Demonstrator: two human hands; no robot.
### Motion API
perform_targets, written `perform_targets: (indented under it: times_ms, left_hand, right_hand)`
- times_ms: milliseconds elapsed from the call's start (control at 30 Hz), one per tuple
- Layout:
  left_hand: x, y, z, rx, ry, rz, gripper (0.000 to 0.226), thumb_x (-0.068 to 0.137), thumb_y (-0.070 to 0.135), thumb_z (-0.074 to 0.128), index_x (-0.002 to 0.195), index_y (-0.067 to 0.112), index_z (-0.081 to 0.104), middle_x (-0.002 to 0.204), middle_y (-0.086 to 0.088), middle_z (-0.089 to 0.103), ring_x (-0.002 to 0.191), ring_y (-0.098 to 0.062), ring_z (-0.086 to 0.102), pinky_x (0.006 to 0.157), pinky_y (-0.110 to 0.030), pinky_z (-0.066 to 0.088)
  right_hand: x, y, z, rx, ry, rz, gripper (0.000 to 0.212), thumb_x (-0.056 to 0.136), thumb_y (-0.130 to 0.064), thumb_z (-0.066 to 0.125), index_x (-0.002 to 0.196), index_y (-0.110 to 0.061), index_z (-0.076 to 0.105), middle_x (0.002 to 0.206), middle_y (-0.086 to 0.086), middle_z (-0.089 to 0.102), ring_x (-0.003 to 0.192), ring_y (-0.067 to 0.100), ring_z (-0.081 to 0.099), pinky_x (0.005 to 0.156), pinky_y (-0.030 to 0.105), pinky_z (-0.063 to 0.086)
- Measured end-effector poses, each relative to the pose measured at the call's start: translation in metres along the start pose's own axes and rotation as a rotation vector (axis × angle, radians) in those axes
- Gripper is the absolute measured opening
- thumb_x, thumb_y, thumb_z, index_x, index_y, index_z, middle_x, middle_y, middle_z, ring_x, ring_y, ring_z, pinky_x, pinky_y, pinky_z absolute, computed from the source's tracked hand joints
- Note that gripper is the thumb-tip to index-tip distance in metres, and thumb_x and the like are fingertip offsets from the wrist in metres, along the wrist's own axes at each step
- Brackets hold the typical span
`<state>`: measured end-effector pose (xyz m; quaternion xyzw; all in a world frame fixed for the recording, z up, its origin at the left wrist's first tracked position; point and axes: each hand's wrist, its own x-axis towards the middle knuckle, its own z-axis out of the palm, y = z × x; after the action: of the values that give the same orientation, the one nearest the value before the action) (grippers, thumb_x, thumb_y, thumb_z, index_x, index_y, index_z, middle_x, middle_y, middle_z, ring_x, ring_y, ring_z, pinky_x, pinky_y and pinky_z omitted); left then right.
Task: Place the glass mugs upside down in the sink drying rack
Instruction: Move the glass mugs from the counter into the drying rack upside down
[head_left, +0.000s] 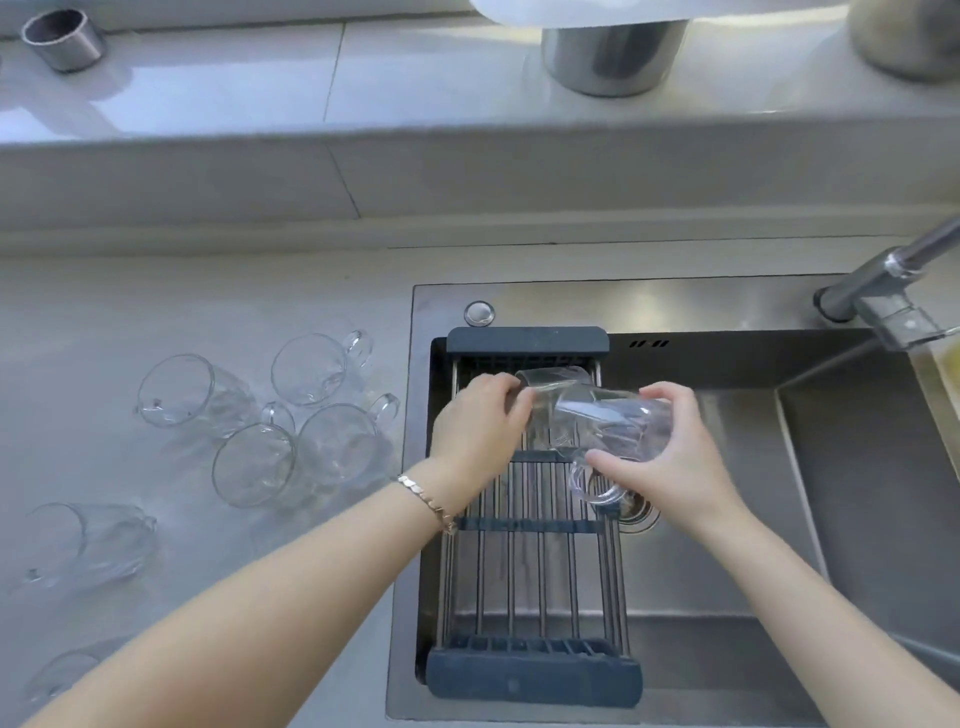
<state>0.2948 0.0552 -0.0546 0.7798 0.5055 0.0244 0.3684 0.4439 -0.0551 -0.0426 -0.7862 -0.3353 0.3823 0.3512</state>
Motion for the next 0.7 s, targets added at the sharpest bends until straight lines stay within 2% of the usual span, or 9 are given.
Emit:
perform_targets:
  times_ms: [67,133,300,500,600,700]
  left_hand:
    - [0.025,0.006,0.014,0.345,-0.003,0.316,0.042,0.093,0.027,0.051,0.131,0.011,0.049,0.138,-0.008,0.05,0.124,-0.024,0.05,0.103,-0.038,0.041]
    - [0.05,0.016,0.031,0.615,-0.101,0.48,0.052,0.089,0.03,0.057,0.135,0.009,0.044,0.14,-0.011,0.047,0.127,-0.028,0.045,0.108,-0.039,0.034]
    - [0.086,0.026,0.061,0.865,-0.239,0.334,0.064,0.085,0.04,0.062,0.135,0.01,0.036,0.129,-0.015,0.053,0.119,-0.031,0.046,0.097,-0.038,0.04]
    - [0.076,0.007,0.054,0.823,-0.25,0.318,0.097,0.079,0.038,0.067,0.149,0.023,0.002,0.135,-0.016,0.043,0.122,-0.033,0.04,0.1,-0.042,0.038]
    - [0.06,-0.023,0.032,0.592,-0.202,0.252,0.099,0.076,0.033,0.069,0.15,0.023,0.003,0.135,-0.012,0.037,0.12,-0.028,0.038,0.098,-0.037,0.043]
    - [0.046,-0.046,0.013,0.417,-0.112,0.205,0.091,0.075,0.025,0.07,0.148,0.019,0.016,0.136,-0.01,0.033,0.124,-0.025,0.034,0.1,-0.032,0.044]
  right_hand:
    - [0.008,0.006,-0.013,-0.116,0.039,0.031,0.07,0.061,-0.021,0.085,0.116,-0.024,0.041,0.116,-0.005,0.049,0.106,0.012,0.045,0.086,0.023,0.033]
    - [0.016,0.011,-0.022,-0.183,0.014,0.049,0.07,0.06,-0.023,0.085,0.114,-0.026,0.042,0.116,-0.006,0.048,0.107,0.011,0.044,0.087,0.024,0.033]
    - [0.024,0.016,-0.028,-0.302,-0.087,0.044,0.074,0.061,-0.028,0.084,0.122,-0.028,0.044,0.114,-0.014,0.041,0.106,0.003,0.039,0.087,0.022,0.033]
    - [0.029,0.019,-0.028,-0.322,-0.125,0.035,0.072,0.061,-0.031,0.083,0.122,-0.032,0.044,0.117,-0.015,0.043,0.106,0.002,0.04,0.087,0.022,0.035]
    - [0.031,0.018,-0.024,-0.335,-0.143,0.024,0.071,0.062,-0.032,0.082,0.121,-0.033,0.044,0.123,-0.012,0.047,0.105,0.004,0.044,0.087,0.023,0.038]
    - [0.034,0.01,-0.009,-0.338,-0.138,-0.008,0.071,0.063,-0.033,0.08,0.123,-0.035,0.043,0.126,-0.01,0.047,0.108,0.011,0.05,0.085,0.024,0.041]
